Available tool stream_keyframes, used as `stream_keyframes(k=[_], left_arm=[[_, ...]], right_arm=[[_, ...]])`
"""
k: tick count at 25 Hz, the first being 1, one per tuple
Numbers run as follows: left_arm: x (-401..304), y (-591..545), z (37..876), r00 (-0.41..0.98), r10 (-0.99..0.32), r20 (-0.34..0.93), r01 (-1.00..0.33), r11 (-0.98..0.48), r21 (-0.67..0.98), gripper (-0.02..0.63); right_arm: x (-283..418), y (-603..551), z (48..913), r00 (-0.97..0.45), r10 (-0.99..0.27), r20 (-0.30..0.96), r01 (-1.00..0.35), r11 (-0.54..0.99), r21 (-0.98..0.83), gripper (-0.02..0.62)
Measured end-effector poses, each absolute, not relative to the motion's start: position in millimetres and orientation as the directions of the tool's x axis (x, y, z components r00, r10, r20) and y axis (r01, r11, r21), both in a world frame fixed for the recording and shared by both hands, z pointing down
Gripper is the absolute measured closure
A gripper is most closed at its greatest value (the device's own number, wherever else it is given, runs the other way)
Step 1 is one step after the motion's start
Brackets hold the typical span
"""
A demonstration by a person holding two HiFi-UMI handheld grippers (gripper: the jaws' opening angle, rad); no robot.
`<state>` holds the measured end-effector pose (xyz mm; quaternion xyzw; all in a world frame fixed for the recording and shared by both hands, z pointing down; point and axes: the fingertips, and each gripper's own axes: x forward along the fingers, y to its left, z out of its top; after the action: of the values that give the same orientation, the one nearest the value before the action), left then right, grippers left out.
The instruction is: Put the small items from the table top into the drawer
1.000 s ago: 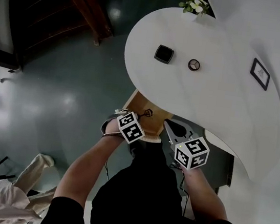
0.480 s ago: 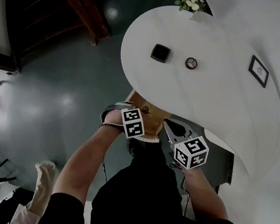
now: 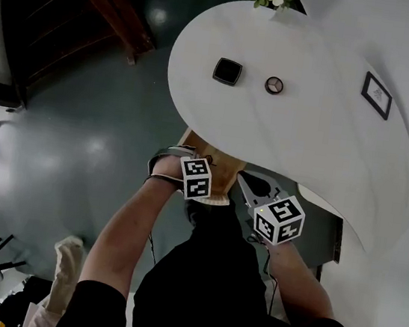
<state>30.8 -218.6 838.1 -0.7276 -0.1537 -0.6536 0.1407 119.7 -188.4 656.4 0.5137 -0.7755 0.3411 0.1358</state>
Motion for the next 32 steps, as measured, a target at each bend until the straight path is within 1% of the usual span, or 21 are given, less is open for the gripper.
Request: stream_keyframes(k=[3,6,12,15,16,17,18,24,28,32], left_arm=[[30.5,-215.6,845.5,0.068,0.035,0.997,0.441,-0.898,0.001,0.583],[33.7,-210.1,848.8,0.067,0.054,0.996,0.440,-0.898,0.019,0.583],[32.3,-204.3,849.3,0.079,0.094,0.992,0.399,-0.915,0.055,0.582],[33.7,-208.2,842.1,0.116,0.093,0.989,0.351,-0.935,0.046,0.580],[35.2,-210.7,837.4,0.141,0.087,0.986,0.326,-0.945,0.037,0.567],[36.9,-213.5,831.4,0.169,0.081,0.982,0.299,-0.954,0.027,0.515],[38.2,-216.4,824.4,0.198,0.075,0.977,0.271,-0.962,0.019,0.494],[36.3,-238.8,772.3,0.362,0.013,0.932,0.087,-0.996,-0.020,0.492],[22.7,-250.6,733.2,0.474,-0.053,0.879,-0.092,-0.996,-0.010,0.492],[0.1,-258.9,690.8,0.582,-0.137,0.801,-0.272,-0.962,0.033,0.493]], right_arm=[[122.3,-186.5,658.5,-0.434,-0.705,0.561,-0.889,0.235,-0.393,0.584],[125.6,-184.1,660.9,-0.432,-0.704,0.564,-0.890,0.231,-0.393,0.584],[130.4,-179.6,661.2,-0.429,-0.706,0.564,-0.891,0.228,-0.393,0.584],[131.0,-178.5,660.7,-0.428,-0.705,0.565,-0.892,0.232,-0.387,0.584],[130.5,-178.5,660.2,-0.429,-0.704,0.565,-0.893,0.235,-0.385,0.584],[129.6,-178.8,659.1,-0.431,-0.703,0.565,-0.892,0.239,-0.383,0.584],[128.3,-179.4,657.3,-0.433,-0.702,0.565,-0.892,0.244,-0.381,0.584],[113.4,-187.5,635.3,-0.447,-0.704,0.552,-0.890,0.286,-0.356,0.584],[99.8,-189.7,613.6,-0.449,-0.713,0.538,-0.891,0.316,-0.325,0.584],[85.6,-187.9,588.4,-0.443,-0.727,0.524,-0.896,0.334,-0.294,0.584]])
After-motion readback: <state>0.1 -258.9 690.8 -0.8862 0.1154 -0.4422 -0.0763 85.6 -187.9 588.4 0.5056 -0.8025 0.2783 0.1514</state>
